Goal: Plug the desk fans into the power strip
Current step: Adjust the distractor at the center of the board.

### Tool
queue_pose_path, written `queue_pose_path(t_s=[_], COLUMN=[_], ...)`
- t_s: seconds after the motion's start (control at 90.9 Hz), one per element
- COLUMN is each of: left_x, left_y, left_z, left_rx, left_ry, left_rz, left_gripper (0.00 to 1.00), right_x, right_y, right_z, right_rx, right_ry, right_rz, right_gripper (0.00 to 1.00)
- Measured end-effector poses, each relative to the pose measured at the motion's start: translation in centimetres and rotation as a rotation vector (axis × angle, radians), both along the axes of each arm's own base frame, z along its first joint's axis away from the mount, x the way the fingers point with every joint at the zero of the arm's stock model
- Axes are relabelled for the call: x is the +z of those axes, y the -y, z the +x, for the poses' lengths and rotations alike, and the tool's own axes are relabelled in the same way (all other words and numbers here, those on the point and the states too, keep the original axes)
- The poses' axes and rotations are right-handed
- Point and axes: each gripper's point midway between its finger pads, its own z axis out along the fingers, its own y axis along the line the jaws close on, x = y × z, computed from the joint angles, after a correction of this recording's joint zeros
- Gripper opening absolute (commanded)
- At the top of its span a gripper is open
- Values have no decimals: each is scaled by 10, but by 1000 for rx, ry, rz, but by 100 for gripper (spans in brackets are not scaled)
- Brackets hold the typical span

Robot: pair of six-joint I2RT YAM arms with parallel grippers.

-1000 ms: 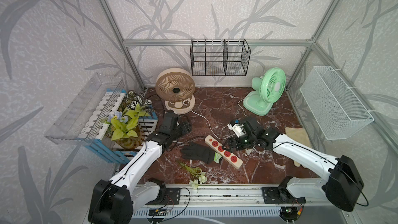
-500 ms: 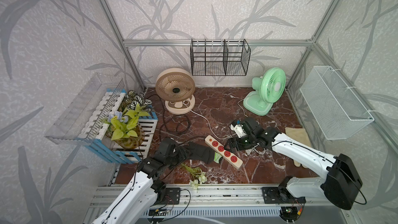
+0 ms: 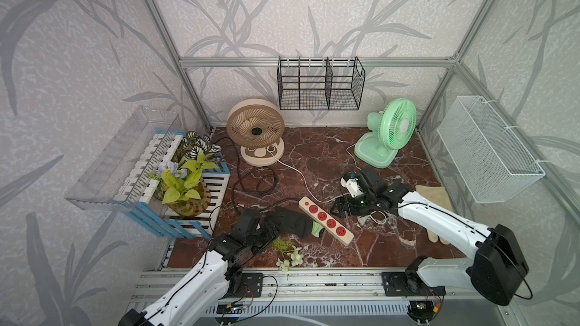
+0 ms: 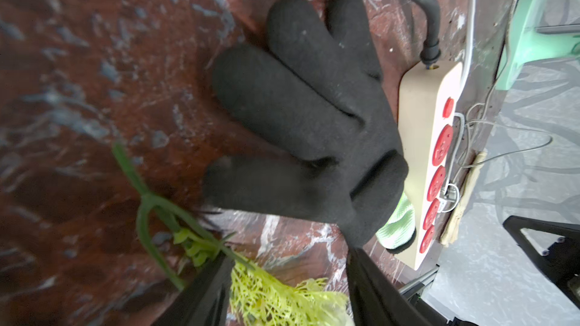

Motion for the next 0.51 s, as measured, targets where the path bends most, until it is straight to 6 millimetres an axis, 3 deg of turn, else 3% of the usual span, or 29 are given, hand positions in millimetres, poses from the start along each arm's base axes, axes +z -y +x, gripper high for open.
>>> queue_pose_path(t_s=[0.231,0.506], left_x=[0,0], left_y=[-1,-24], left_z=[21,54], left_rx=[67,200], left_ry=[43,110], left_rz=[8,100], left_gripper=[61,61], right_x=[0,5], right_y=[1,5], right_z=[0,3], right_rx=[-2,-20], right_ry=[-7,3], right_rz=[3,12], right_gripper=[91,91])
